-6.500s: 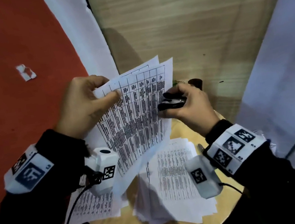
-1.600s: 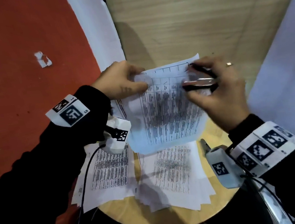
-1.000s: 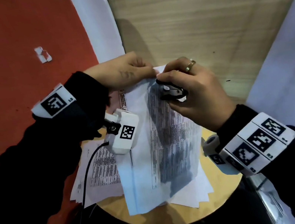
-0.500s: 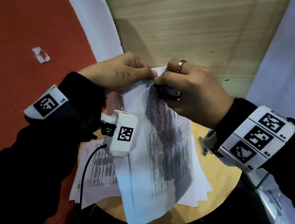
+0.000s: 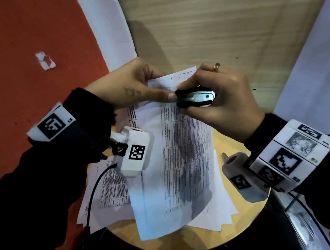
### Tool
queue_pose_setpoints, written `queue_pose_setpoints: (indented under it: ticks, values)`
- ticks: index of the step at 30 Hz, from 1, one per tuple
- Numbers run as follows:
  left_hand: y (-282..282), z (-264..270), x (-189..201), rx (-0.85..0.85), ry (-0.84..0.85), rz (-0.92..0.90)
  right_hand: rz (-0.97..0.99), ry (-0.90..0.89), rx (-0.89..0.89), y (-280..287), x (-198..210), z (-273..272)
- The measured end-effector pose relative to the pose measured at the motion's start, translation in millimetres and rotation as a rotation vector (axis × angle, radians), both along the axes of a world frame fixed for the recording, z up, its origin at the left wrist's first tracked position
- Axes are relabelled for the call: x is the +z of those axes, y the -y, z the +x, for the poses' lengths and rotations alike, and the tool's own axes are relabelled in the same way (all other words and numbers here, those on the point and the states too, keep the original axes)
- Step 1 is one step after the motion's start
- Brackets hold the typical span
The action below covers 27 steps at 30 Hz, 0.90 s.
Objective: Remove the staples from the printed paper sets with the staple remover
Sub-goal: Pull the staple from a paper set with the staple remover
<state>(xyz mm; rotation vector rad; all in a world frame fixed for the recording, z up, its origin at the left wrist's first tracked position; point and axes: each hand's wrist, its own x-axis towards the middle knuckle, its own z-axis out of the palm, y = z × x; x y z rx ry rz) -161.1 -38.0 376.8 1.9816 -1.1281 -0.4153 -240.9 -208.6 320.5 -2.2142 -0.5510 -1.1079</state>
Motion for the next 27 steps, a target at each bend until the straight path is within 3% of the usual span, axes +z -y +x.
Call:
queue_pose_setpoints:
  ticks: [12,16,22,27]
  values:
    - [-1,-4,-7,-0.015,-0.055,-0.179,0.271,-0.078,0.138,2,1,0]
    - [-2,1,-13,0.078,-0.01,-0.204,0.213,-0.049,0.085,5,1,1]
    - [-2,-5,-12,0.014,-0.051,-0.178,0.217,-0.059,0.096,6,-1,-2]
    - [0,-7,-13,0.018,-0.093,-0.18,0.087,0.016,0.053,4,-1,-4]
